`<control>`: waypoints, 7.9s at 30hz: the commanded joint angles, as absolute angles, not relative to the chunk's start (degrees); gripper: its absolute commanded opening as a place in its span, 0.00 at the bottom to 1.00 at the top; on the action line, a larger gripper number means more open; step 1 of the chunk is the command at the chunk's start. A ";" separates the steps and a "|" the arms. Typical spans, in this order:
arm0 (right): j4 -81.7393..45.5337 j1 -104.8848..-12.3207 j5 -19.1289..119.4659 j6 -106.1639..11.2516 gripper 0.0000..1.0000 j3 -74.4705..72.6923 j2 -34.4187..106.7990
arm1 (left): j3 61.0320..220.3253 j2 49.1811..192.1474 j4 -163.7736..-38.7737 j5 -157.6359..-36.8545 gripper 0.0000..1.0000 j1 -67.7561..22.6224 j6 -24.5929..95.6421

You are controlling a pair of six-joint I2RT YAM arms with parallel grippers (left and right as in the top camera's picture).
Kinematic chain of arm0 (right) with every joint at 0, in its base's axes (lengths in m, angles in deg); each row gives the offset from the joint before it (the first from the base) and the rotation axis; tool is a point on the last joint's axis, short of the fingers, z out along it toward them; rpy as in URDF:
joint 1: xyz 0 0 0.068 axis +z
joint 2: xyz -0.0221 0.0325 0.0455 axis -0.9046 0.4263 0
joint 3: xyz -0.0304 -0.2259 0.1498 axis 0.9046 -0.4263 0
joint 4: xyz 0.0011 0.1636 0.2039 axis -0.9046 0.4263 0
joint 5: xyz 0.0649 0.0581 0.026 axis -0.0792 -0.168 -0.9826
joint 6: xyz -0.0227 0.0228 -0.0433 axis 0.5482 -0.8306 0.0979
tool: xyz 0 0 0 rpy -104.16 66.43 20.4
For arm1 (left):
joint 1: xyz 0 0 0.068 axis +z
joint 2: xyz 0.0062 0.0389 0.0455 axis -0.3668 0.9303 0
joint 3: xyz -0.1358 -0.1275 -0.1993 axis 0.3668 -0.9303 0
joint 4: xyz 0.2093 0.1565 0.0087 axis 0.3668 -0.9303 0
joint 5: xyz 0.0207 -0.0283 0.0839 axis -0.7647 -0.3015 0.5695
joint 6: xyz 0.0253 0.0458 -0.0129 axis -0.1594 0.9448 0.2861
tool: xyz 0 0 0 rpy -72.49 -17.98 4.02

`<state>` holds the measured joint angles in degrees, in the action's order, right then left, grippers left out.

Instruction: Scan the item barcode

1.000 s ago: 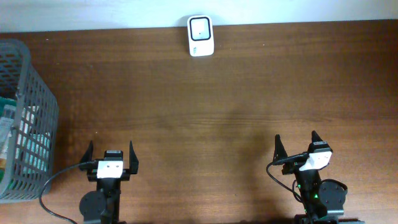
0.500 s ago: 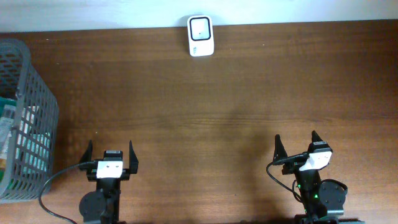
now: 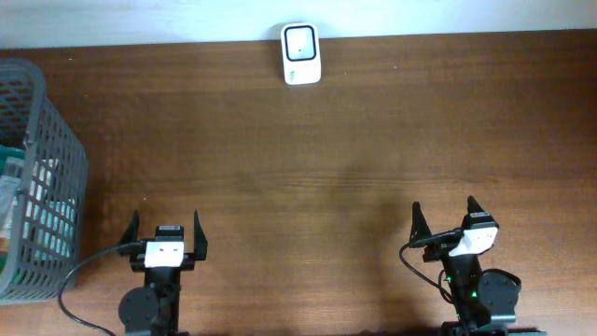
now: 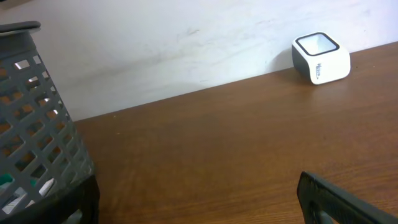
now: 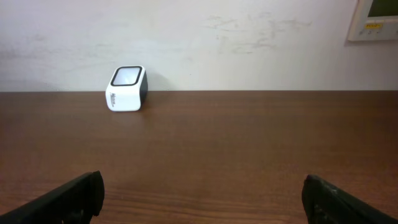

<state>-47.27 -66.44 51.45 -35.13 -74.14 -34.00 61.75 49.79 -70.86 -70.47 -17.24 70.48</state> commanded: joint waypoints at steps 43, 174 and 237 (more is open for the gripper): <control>-47.01 -66.29 50.97 -35.48 0.98 -74.45 -34.22 | 151.13 126.88 -126.77 -93.35 0.99 -16.94 64.98; -47.01 -66.29 50.97 -35.48 0.98 -74.45 -34.22 | 166.91 140.63 -133.70 -62.36 0.45 22.84 35.60; -47.01 -66.29 50.94 -35.48 0.98 -74.45 -34.22 | 169.22 178.60 -122.62 -72.28 0.56 -64.65 35.16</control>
<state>-47.27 -66.44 51.45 -35.13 -74.14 -33.89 169.40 177.83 -122.55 -71.15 -64.28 34.90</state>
